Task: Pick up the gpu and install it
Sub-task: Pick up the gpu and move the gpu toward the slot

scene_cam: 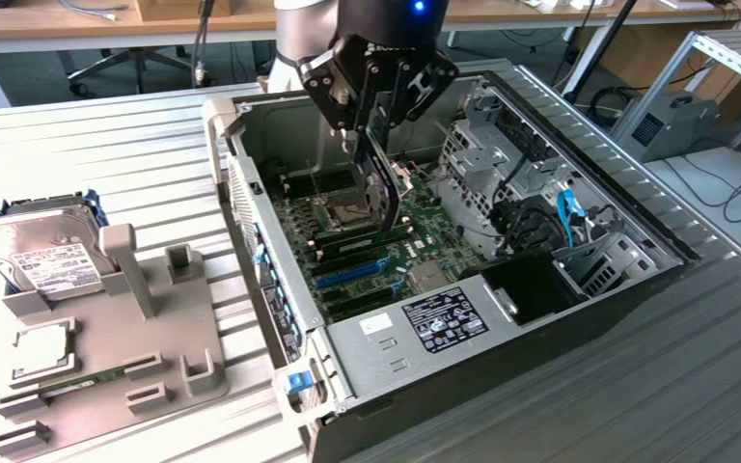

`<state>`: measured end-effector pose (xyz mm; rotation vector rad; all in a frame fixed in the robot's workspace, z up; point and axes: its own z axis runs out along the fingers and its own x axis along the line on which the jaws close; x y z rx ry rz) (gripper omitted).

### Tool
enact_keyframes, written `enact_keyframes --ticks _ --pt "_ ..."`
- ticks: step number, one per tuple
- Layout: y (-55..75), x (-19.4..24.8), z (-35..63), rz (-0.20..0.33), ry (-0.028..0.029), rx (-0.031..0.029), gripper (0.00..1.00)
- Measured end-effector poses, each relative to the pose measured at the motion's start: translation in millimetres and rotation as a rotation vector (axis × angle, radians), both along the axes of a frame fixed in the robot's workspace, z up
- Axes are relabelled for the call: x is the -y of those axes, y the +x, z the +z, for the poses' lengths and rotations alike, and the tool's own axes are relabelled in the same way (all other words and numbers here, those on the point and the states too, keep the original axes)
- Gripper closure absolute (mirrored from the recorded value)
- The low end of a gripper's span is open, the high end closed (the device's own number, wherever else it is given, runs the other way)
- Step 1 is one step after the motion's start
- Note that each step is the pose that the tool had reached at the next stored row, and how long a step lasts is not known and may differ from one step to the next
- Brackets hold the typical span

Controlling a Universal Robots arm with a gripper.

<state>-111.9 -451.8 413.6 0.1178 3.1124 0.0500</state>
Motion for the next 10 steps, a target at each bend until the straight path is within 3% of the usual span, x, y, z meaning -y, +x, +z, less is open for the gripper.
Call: enact_keyframes --ticks 10 --pt "6.5 0.0 -2.8 0.0 0.0 0.0 0.74"
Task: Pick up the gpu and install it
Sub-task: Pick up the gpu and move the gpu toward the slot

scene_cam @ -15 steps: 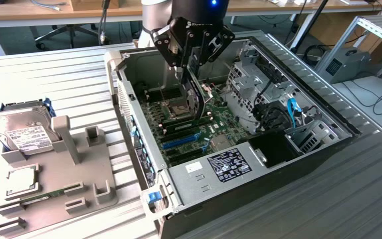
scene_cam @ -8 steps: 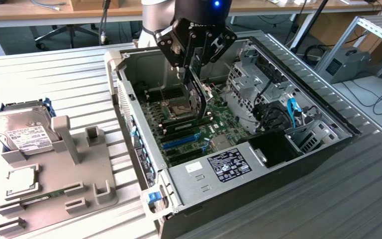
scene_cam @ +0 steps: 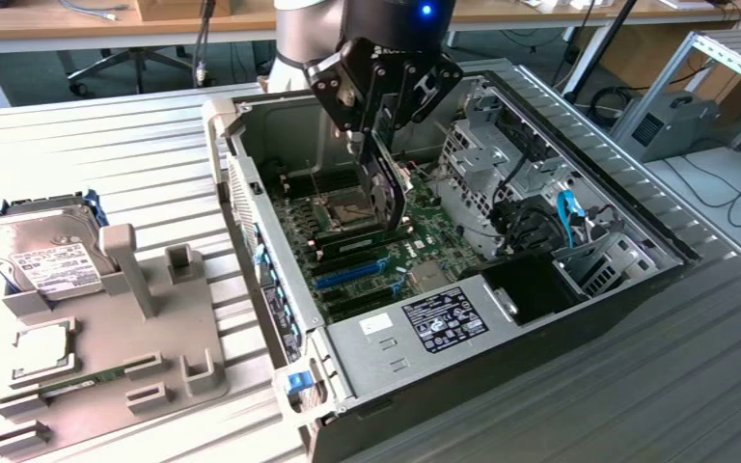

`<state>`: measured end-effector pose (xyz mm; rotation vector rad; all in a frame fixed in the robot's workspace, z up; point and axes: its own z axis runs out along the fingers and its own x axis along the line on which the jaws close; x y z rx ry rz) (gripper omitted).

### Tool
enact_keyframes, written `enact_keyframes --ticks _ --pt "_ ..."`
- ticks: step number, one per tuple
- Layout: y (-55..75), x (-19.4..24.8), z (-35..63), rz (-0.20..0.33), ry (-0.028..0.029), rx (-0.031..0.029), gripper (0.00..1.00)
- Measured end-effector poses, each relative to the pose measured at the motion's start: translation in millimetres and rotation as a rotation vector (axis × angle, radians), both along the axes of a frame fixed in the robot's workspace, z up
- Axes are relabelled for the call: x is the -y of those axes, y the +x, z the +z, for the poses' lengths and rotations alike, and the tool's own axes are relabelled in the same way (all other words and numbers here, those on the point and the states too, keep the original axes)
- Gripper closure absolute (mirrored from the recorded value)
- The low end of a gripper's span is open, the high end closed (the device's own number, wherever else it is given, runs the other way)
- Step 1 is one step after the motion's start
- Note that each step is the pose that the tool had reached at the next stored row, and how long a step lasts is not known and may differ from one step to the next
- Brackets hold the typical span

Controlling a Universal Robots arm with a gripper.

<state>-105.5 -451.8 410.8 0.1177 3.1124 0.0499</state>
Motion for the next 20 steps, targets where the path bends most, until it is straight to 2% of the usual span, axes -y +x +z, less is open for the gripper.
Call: enact_keyframes --ticks 20 --pt "13.1 0.0 -6.2 0.0 0.0 0.0 0.74"
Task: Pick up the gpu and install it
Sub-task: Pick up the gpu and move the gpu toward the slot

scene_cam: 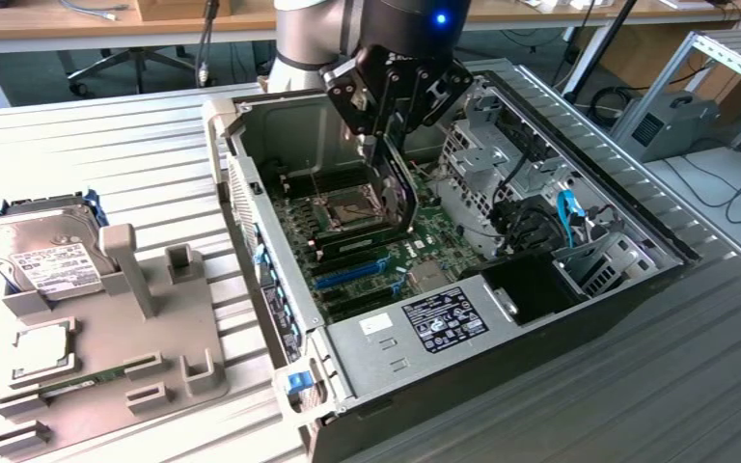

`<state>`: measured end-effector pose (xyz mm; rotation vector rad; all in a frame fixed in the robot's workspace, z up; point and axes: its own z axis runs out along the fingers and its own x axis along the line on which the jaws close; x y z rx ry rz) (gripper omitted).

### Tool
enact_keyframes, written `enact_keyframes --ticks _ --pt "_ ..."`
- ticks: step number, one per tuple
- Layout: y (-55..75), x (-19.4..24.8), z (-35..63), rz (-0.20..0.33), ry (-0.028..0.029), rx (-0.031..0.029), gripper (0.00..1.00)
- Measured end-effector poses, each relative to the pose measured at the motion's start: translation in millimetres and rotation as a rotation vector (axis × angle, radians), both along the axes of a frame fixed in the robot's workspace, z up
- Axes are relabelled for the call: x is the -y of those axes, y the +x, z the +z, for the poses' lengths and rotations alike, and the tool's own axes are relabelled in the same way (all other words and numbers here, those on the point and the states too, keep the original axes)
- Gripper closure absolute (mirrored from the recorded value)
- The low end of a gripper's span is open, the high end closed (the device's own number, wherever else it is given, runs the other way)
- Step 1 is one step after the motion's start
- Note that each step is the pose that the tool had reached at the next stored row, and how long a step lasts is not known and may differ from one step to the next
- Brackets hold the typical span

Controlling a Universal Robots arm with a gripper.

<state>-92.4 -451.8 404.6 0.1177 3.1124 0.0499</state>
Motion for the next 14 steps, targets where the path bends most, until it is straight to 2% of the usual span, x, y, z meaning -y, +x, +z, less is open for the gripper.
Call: enact_keyframes --ticks 14 --pt "8.3 0.0 -4.1 0.0 -0.0001 0.0 0.74"
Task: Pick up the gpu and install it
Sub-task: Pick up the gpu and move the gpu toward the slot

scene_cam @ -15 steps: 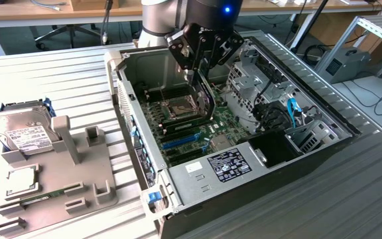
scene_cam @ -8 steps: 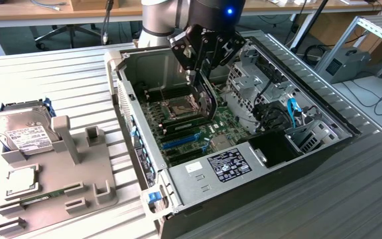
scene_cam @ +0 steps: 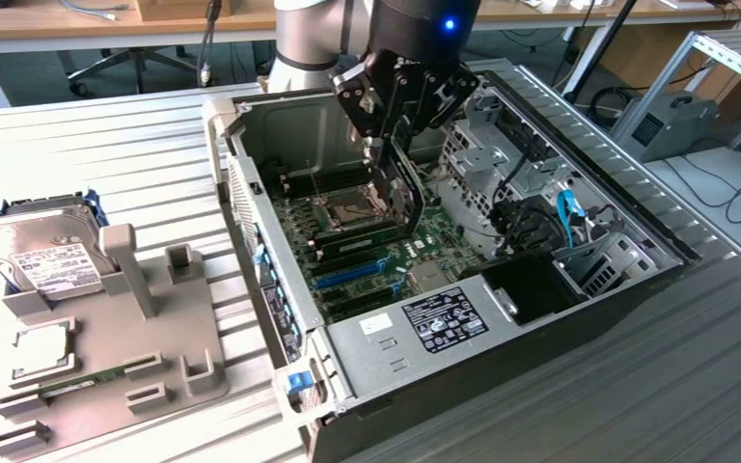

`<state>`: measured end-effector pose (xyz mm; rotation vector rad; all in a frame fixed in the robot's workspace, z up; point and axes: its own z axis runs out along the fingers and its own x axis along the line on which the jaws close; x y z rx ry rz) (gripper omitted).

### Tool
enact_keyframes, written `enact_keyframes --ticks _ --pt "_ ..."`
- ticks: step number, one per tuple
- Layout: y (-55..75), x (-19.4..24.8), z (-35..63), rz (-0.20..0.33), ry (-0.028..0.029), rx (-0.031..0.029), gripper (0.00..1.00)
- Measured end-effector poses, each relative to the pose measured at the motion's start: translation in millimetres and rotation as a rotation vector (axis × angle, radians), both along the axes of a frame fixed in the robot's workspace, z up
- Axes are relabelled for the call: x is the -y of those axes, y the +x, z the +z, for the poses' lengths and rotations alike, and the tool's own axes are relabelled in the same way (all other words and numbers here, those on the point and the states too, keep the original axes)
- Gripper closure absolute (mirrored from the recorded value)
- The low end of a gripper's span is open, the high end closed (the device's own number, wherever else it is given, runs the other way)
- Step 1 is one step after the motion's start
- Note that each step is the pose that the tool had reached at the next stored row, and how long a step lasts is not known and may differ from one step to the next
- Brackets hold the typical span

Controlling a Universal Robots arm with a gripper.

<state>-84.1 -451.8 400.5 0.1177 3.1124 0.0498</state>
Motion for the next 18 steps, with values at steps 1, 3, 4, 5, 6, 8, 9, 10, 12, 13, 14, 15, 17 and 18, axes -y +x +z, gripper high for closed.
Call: enact_keyframes --ticks 1,3,4,5,6,8,9,10,12,13,14,15,17,18 --pt "0.6 0.0 -0.3 0.0 0.0 0.0 0.74" --pt "2.1 0.0 -1.0 0.0 -0.0001 0.0 0.74" --pt "2.7 0.0 -1.3 0.0 -0.0003 0.0 0.74" --pt "5.6 -0.3 -2.1 0.0 -0.001 -0.0002 0.74" --pt "8.6 -1.1 -3.0 0.0 -0.0014 0.0 0.74" --pt "12.2 -3.0 -4.2 0.0 -0.0021 -0.0001 0.74" --pt "12.8 -3.8 -4.7 0.0 -0.0021 0.0 0.74" --pt "13.1 -5.2 -5.4 0.0 -0.0022 0.0 0.74" --pt "13.8 -8.3 -6.6 0.0 -0.0025 0.0 0.74" --pt "13.9 -10.3 -7.2 0.0 -0.0026 0.0 0.74" --pt "14.1 -12.3 -7.7 0.0 -0.0028 -0.0001 0.74" --pt "14.2 -14.3 -8.3 0.0 -0.003 0.0 0.74" --pt "14.4 -18.0 -9.5 0.0 -0.0031 0.0 0.74" --pt "14.5 -19.7 -10.2 0.0 -0.0032 0.0 0.74"
